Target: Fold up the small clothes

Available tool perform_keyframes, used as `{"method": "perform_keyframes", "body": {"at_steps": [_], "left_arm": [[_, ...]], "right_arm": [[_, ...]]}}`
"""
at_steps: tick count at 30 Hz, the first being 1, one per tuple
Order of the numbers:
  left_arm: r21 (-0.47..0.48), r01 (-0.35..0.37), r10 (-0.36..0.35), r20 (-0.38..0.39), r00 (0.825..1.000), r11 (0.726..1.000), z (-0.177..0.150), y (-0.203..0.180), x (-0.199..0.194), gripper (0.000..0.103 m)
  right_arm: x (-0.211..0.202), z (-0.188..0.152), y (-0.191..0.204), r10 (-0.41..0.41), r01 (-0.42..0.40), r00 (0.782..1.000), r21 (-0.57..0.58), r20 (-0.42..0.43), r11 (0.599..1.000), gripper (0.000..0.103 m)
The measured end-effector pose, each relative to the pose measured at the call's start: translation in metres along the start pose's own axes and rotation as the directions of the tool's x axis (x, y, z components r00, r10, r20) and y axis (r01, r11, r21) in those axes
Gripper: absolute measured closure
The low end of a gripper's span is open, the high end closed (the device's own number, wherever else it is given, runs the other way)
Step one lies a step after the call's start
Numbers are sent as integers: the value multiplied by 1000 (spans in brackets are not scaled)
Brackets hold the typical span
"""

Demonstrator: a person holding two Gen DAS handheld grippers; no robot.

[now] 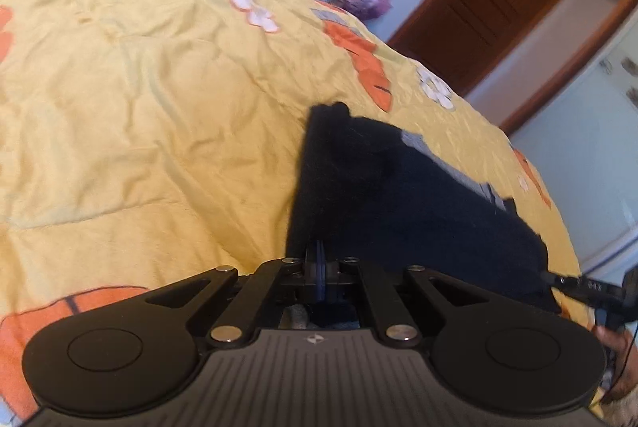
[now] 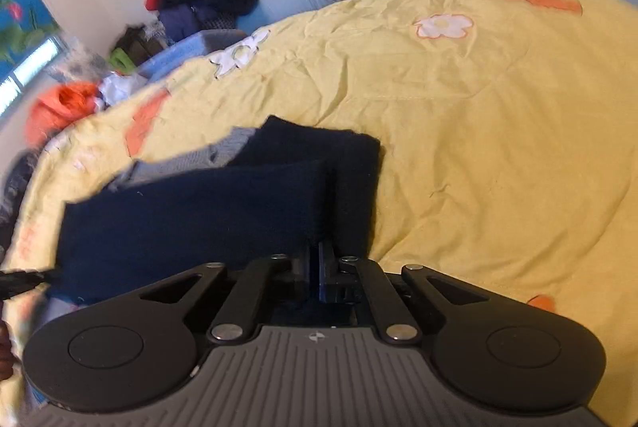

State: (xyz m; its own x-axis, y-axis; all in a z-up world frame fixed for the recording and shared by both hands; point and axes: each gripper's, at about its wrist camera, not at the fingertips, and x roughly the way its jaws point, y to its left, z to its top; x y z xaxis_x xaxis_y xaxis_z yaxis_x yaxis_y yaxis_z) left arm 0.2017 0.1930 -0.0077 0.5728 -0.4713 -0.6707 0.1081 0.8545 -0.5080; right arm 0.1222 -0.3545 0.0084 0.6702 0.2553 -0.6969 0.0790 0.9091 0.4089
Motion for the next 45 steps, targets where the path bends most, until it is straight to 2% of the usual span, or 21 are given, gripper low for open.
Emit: {"method": "perform_keyframes", "body": {"at_steps": [1, 3, 6, 7, 8, 10, 13, 15, 16, 20, 21, 24, 26, 28, 31, 33, 36, 38, 40, 41, 45], "left_arm": [[7, -44, 44, 11, 999, 999, 0, -2, -4, 99], [9, -106, 105, 17, 994, 994, -2, -4, -19, 92], [-55, 26, -24, 31, 999, 998, -15, -2, -39, 53], [-60, 64, -62, 40, 997, 996, -21, -6, -43, 33], [-53, 80, -77, 54, 996, 995, -28, -10, -46, 25], [-10, 58, -58, 44, 997, 998, -41, -22, -43, 25], [127, -38, 32, 48, 998, 991, -58, -38, -34, 26], [233, -126, 118, 50, 992, 964, -64, -51, -33, 26], [268, -175, 168, 49, 985, 947, -66, -54, -34, 26], [326, -261, 273, 11, 962, 909, -79, -55, -50, 26], [317, -254, 270, -7, 963, 914, -84, -56, -57, 26], [248, -77, 94, -56, 994, 966, -110, -63, -91, 25], [240, 8, 19, -109, 994, 971, -133, -75, -102, 22], [267, 15, 31, -166, 986, 964, -160, -86, -106, 22], [383, -64, 125, -135, 983, 921, -195, -96, -121, 18], [436, -119, 184, -111, 977, 892, -210, -97, -133, 17], [537, -217, 301, -74, 951, 815, -237, -88, -145, 8], [494, -235, 312, -78, 947, 837, -242, -71, -163, 7], [481, -306, 375, -51, 926, 821, -243, -60, -179, 6], [448, -316, 372, -41, 927, 837, -242, -54, -190, 8], [333, -149, 153, 13, 988, 931, -237, -62, -227, 8]], "right_arm": [[-5, 1, 7, -2, 2, 1000, -24, 1, 1000, 78], [-21, -1, 28, -21, 26, 999, -123, 40, 992, 76], [-36, -14, 50, 39, -30, 999, -222, 36, 975, 68], [-36, -19, 55, 39, -29, 999, -251, 34, 968, 57], [-36, -25, 62, 24, -12, 999, -287, 37, 958, 49], [-29, -36, 70, -7, 14, 1000, -333, 22, 943, 50], [-15, -58, 74, -62, 47, 998, -397, -24, 917, 50], [-15, -76, 83, -130, 129, 991, -528, 35, 840, 45], [-17, -79, 83, -146, 149, 988, -543, 49, 826, 39], [-37, -80, 80, -177, 151, 984, -479, -10, 865, 35], [-47, -86, 82, -169, 147, 986, -477, -2, 867, 34], [-73, -117, 96, -83, 65, 996, -487, -17, 871, 15], [-86, -143, 110, -22, 1, 999, -499, -37, 866, 9], [-92, -171, 127, -18, -23, 997, -542, -70, 840, 10], [-93, -211, 139, -55, -6, 995, -616, -81, 788, 8], [-101, -220, 133, -37, 1, 998, -583, -50, 813, 2], [-115, -227, 120, -40, 6, 998, -573, -46, 819, 0], [-126, -230, 113, -51, 11, 997, -567, -55, 824, 0], [-135, -234, 110, -69, 21, 996, -561, -65, 828, 0], [-140, -236, 109, -75, 26, 995, -554, -67, 832, 0], [-157, -250, 109, -51, 19, 998, -528, -46, 849, 0]]}}
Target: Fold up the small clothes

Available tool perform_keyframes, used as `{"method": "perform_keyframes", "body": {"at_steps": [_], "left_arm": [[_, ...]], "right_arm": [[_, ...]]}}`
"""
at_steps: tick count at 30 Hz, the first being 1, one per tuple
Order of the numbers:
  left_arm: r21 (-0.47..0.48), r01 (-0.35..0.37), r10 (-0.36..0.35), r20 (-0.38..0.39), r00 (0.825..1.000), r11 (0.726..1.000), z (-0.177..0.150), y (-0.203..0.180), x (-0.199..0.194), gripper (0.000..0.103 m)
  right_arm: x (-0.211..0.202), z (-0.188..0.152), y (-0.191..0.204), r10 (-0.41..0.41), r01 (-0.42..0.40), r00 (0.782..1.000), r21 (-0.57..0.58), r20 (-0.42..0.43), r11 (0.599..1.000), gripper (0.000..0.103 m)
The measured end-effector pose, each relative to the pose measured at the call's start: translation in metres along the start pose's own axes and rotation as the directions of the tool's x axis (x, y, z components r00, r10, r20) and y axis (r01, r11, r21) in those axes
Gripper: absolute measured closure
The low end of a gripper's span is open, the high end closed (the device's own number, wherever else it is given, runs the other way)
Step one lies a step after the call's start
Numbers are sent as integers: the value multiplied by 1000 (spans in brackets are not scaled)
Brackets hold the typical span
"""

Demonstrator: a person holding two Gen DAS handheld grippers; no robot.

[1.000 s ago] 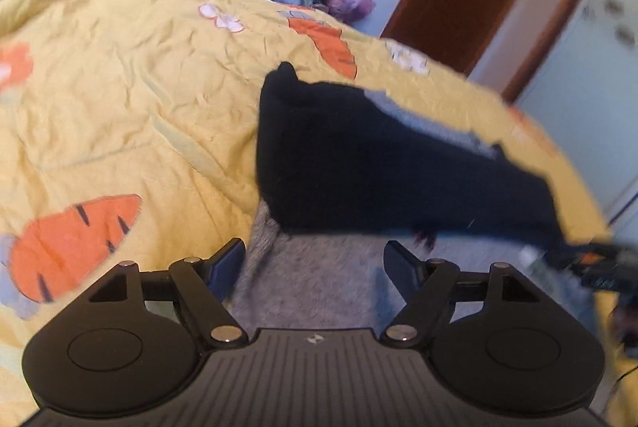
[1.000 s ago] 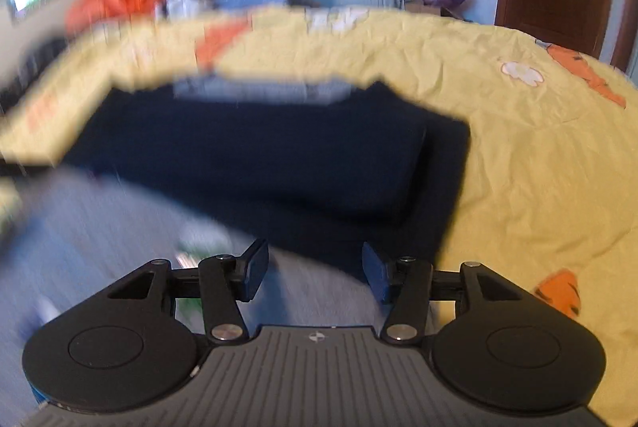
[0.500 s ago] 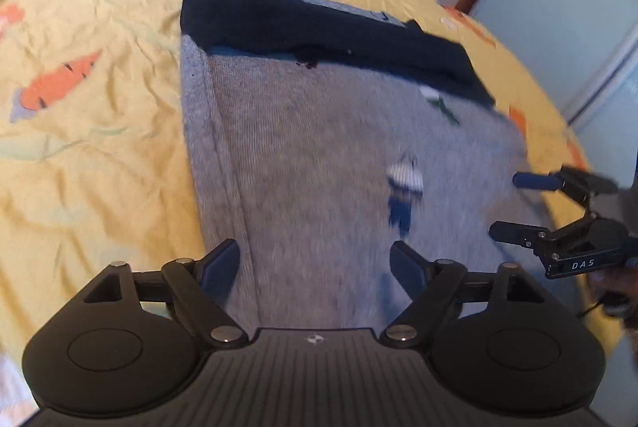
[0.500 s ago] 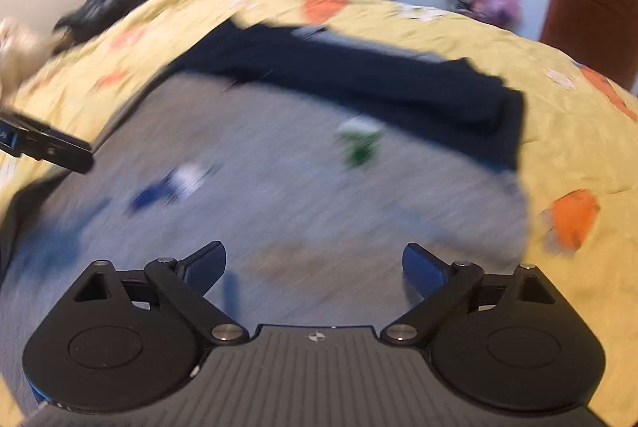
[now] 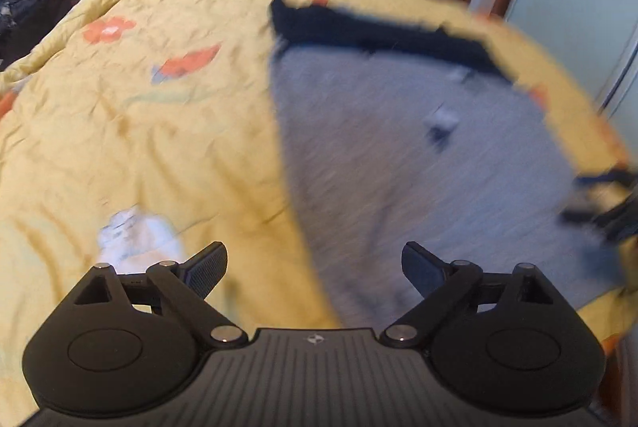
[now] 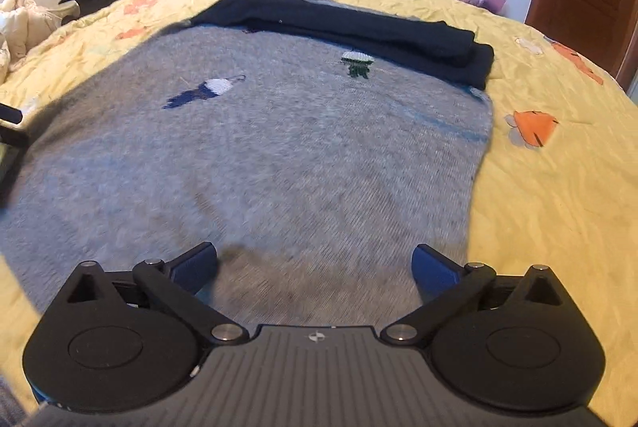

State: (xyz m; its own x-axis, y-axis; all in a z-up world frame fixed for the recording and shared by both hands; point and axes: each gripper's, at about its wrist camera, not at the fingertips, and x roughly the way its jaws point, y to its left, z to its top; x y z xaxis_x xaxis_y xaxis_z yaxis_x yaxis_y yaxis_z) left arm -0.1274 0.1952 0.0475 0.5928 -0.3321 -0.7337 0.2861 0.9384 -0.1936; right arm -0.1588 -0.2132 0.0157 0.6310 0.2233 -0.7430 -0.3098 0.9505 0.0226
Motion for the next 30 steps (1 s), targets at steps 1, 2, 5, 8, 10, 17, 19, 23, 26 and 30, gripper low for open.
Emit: {"method": "perform_keyframes", "body": {"at_steps": [1, 2, 5, 8, 10, 17, 19, 23, 26, 30], "left_arm": [[-2, 50, -50, 36, 998, 999, 4, -11, -6, 8], [5, 93, -93, 55, 994, 996, 8, -24, -4, 7], [14, 145, -145, 40, 989, 989, 5, -61, 17, 6], [71, 58, -58, 5, 998, 996, -9, -95, 48, 5], [79, -43, 46, -41, 998, 996, -21, -104, 69, 2], [67, -199, 198, 28, 980, 978, -48, -100, 59, 0], [51, -214, 212, 36, 977, 975, -55, -95, 51, 0], [30, -232, 230, 50, 972, 972, -70, -90, 35, 0], [31, -237, 235, 55, 970, 971, -80, -90, 24, 0], [28, -238, 236, 68, 969, 971, -90, -85, 16, 0]], "right_arm": [[-3, -2, 3, 11, -11, 1000, 13, 20, 1000, 0], [-6, -5, 6, 19, -20, 999, 25, 34, 999, 0], [-11, -11, 17, 34, -36, 998, 43, 47, 998, 0], [-11, -16, 29, -5, 3, 999, 36, 49, 999, 0], [-8, -20, 32, 1, -2, 1000, 43, 31, 999, 0], [-17, -36, 41, -37, 37, 999, 11, 30, 999, 0], [-22, -31, 40, -57, 56, 996, 17, 70, 998, 0], [-7, -22, 30, -23, 13, 995, 107, 92, 994, 0], [-1, -36, 36, -77, 74, 994, 49, 81, 996, 0], [-21, -62, 34, -82, 78, 991, 40, 104, 996, 0]]}}
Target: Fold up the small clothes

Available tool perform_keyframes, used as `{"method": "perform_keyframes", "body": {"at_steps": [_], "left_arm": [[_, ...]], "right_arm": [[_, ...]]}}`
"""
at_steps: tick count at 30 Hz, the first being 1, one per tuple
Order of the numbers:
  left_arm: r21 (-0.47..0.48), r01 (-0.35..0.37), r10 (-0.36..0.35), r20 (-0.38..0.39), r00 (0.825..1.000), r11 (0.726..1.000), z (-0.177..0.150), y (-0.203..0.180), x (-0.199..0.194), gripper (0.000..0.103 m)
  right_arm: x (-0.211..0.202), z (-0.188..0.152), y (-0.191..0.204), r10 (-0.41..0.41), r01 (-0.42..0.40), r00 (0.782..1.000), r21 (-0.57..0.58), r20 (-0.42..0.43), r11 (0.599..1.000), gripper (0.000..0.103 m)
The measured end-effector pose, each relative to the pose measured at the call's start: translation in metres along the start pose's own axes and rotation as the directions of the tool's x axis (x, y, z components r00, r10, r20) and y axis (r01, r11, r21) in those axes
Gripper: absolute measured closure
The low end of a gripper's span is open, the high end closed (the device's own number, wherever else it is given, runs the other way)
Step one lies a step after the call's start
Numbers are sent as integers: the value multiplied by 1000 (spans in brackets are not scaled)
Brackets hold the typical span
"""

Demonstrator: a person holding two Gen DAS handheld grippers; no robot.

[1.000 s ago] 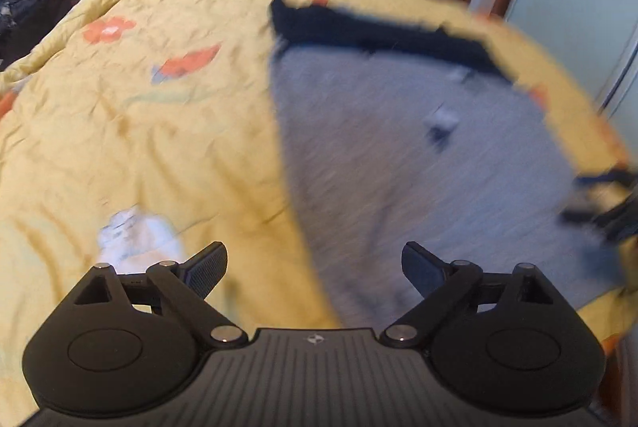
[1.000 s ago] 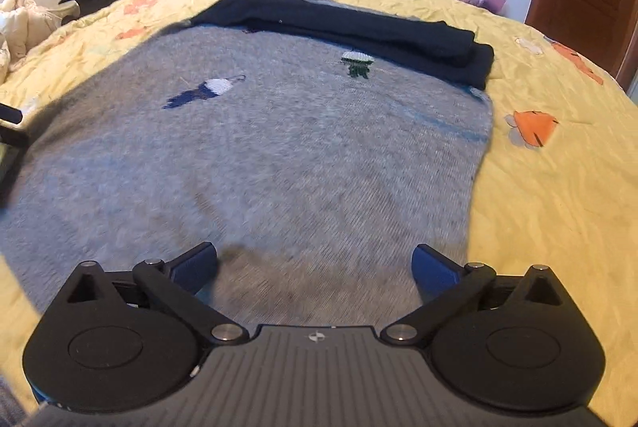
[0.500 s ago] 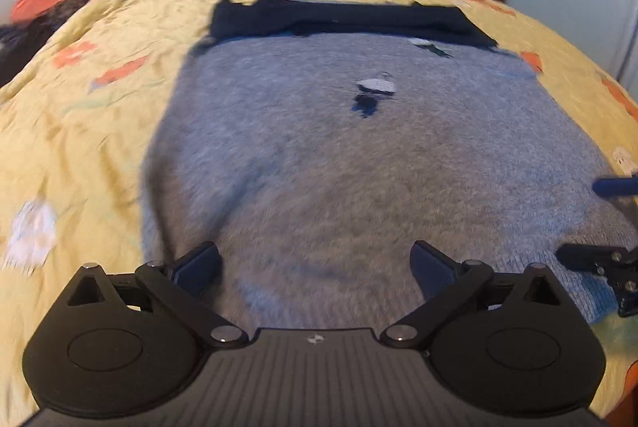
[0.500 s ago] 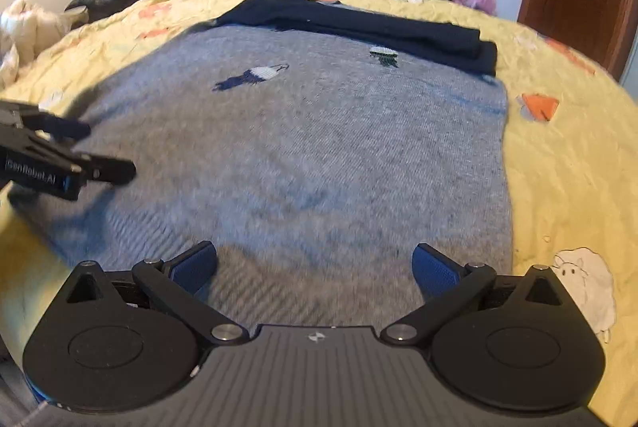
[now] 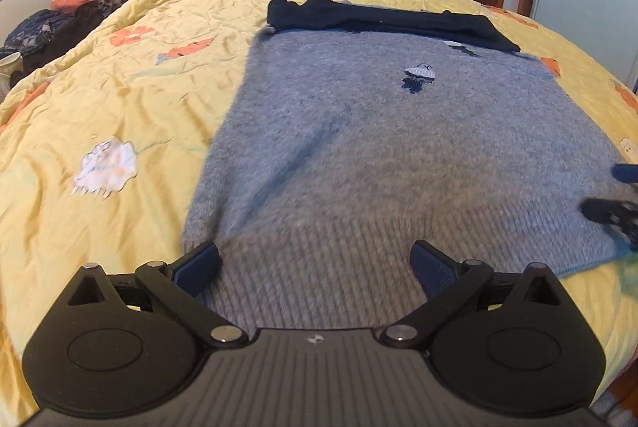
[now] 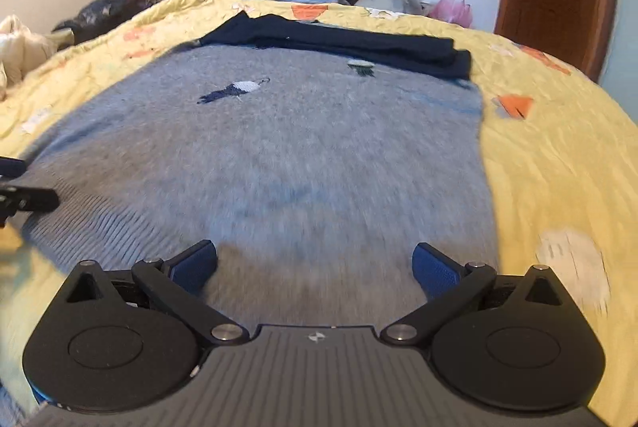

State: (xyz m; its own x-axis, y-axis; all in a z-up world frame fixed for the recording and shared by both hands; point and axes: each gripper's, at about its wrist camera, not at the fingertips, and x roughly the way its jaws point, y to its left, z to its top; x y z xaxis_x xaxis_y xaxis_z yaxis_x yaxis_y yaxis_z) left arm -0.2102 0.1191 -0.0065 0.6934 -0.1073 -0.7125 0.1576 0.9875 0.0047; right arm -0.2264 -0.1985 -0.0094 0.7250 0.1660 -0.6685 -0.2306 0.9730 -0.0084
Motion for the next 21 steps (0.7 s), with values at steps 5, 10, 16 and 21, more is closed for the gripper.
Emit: {"method": "perform_keyframes", "body": {"at_steps": [5, 10, 16, 21], "left_arm": [[-13, -14, 14, 2, 1000, 1000, -12, 9, -12, 0], [-77, -40, 38, -23, 999, 996, -16, 25, -21, 0], [-134, -3, 3, -2, 1000, 991, -10, 35, -34, 0], [-391, 136, -111, 87, 990, 910, 3, 88, -53, 0]], "right_arm": [[-26, -5, -10, -17, 18, 999, 36, -32, 999, 0], [-31, -1, -13, 0, -4, 999, 127, 32, 992, 0], [6, 10, -6, -45, 48, 998, 92, -35, 995, 0], [-27, -16, -10, -22, 23, 1000, 47, -16, 999, 0]]}}
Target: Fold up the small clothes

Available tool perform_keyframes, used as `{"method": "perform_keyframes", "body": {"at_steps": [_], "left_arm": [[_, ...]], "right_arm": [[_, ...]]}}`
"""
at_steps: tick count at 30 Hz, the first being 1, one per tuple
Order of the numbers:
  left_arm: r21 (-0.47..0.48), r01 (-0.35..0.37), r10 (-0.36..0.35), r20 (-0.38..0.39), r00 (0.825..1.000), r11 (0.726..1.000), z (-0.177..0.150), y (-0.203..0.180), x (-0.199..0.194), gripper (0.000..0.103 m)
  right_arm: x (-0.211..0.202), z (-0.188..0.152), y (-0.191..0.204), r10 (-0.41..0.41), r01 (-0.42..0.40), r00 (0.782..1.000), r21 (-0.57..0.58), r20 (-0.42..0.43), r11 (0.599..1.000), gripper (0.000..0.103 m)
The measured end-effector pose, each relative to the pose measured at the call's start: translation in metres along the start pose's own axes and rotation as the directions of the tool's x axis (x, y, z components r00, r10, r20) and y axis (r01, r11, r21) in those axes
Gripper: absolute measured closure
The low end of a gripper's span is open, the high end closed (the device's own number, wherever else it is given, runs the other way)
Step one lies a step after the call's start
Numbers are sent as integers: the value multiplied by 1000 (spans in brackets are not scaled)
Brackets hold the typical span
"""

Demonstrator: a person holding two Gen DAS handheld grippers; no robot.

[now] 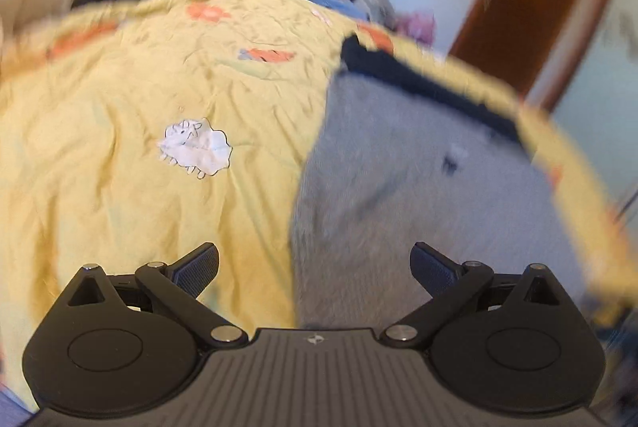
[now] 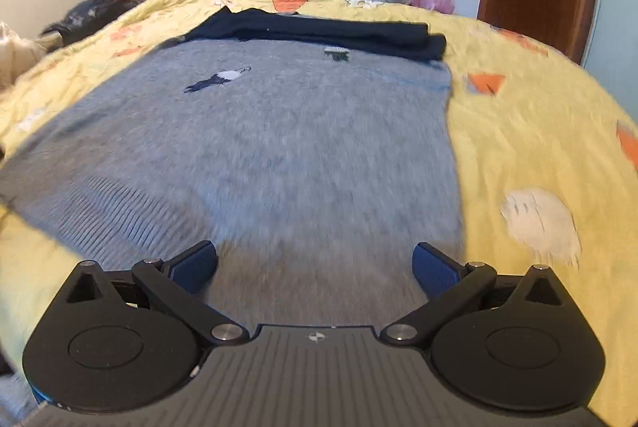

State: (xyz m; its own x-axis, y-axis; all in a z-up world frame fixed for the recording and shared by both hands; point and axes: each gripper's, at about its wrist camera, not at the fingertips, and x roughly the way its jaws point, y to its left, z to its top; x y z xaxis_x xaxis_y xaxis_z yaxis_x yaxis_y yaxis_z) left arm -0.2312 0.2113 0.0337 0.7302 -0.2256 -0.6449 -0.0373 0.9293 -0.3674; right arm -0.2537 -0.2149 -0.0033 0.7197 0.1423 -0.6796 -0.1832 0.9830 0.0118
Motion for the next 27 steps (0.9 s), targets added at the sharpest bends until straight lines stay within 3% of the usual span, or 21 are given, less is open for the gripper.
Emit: {"method": "perform_keyframes", "body": {"at_steps": [4, 6, 8, 9, 11, 14, 16, 20, 22, 24, 27], "left_arm": [[-23, 153, -153, 14, 988, 988, 14, -8, 4, 0], [-26, 276, -277, -32, 960, 961, 13, -19, 22, 0], [-50, 328, -330, -63, 942, 943, 9, -29, 44, 0], [-47, 321, -324, -86, 942, 946, 5, -33, 55, 0], [-27, 250, -252, -115, 961, 968, -1, -36, 72, 0], [71, 227, -220, -89, 971, 971, -6, -35, 67, 0], [129, 148, -141, -62, 988, 981, -10, -31, 60, 0], [182, 129, -122, -51, 991, 975, -15, -21, 50, 0], [146, 142, -135, -59, 989, 979, -12, -17, 45, 0], [31, 196, -195, -35, 980, 980, -7, -4, 35, 0], [-94, 254, -258, -31, 966, 963, 5, 19, 28, 0]], "right_arm": [[-16, -4, -8, 1, -3, 999, 41, 37, 999, 0], [-12, 1, -13, -7, 2, 999, 91, 50, 996, 0], [-3, 7, -14, -7, 0, 998, 125, 60, 992, 0], [4, 10, -12, -22, 15, 998, 131, 57, 991, 0], [14, 15, -2, -39, 35, 998, 113, 39, 993, 0], [21, 14, 14, -82, 82, 996, 21, 17, 996, 0], [16, 8, 10, -61, 61, 998, 62, 3, 996, 0], [-1, -13, 2, -42, 40, 998, 24, 51, 999, 0], [-10, -12, -3, -15, 13, 999, 33, 34, 999, 0], [-23, -8, -8, -16, 15, 999, 24, 49, 1000, 0], [-41, -7, -26, -39, 35, 996, 42, 83, 999, 0]]}}
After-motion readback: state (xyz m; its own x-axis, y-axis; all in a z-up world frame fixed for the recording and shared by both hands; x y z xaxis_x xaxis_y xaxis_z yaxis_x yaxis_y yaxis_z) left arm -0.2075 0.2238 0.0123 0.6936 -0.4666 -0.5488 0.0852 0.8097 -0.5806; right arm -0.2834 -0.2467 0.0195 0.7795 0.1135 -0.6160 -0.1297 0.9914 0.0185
